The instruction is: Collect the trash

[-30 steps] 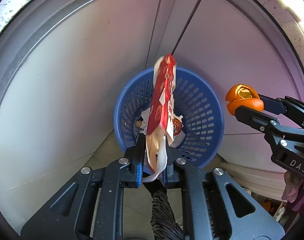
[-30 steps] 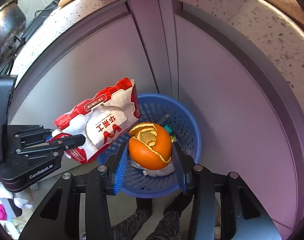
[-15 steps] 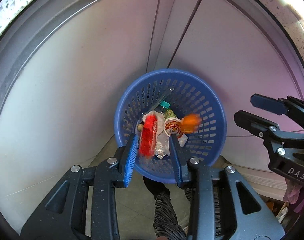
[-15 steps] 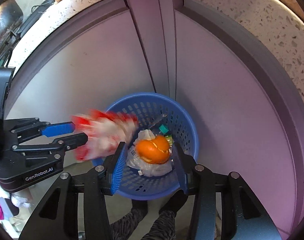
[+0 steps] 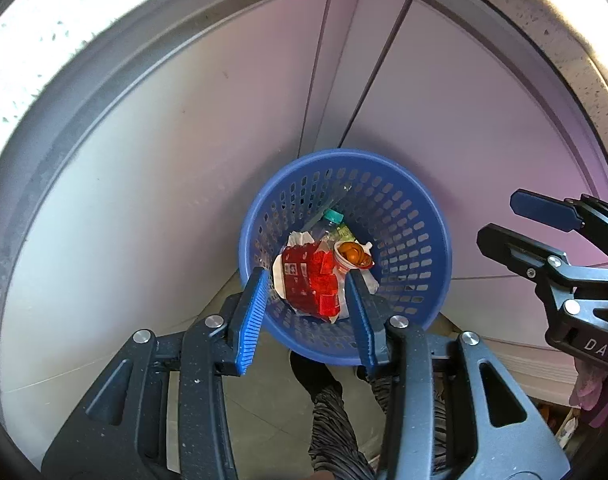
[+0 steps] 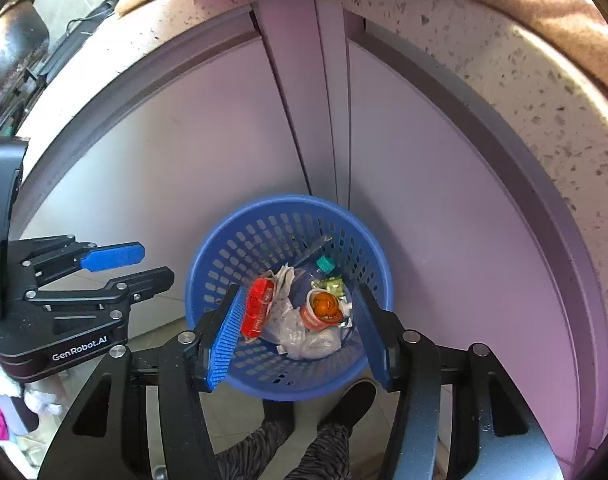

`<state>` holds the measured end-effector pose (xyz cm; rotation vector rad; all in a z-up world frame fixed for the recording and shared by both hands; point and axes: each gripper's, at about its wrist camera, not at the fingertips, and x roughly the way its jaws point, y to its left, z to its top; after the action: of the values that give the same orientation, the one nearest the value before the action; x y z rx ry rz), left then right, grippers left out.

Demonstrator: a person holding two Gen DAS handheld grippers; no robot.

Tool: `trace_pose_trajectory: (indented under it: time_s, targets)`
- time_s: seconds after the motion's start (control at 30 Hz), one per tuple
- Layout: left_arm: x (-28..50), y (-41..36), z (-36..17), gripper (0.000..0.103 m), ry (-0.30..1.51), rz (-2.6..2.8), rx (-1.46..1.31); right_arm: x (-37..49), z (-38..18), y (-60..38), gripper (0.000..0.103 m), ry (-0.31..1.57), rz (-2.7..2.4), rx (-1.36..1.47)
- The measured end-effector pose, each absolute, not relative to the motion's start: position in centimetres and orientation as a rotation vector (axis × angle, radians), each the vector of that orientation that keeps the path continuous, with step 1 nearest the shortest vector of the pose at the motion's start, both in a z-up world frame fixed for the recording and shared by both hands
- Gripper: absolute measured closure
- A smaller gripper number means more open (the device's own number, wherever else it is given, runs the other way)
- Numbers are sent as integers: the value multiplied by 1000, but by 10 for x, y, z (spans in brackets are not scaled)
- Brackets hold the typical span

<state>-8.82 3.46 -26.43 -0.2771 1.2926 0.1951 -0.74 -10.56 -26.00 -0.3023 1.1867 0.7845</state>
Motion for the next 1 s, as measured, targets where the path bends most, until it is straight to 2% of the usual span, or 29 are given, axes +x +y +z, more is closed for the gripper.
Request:
trace_pose_trajectory:
  time_s: [0.13,0.2,0.43,0.6,0.7,0.87,1.0]
  targets:
    - [-90,35,-259,61,1281,202,-273,-7,-253,-108,48,1176,786,-292]
    - [-90,34,-256,56,1275,205,-267,-8,-248,-109,48,1171,788,-283]
    - [-94,37,-235,56,1238,211,-260,-11,-227,-113,48,1143,801,-268]
    - [-98,36,-215,55,1206,219,-259,-12,-211,-116,42,1119,811,-262]
    - [-99,35,-199,48,1177,225,-257,-13,-198,-119,42,1102,823,-258]
    - [-98,34,-172,46,1124,232,-255,-15,-173,-126,41,1056,841,-253]
    - [-95,32,-152,42,1086,235,-248,-14,-147,-136,35,1004,853,-239]
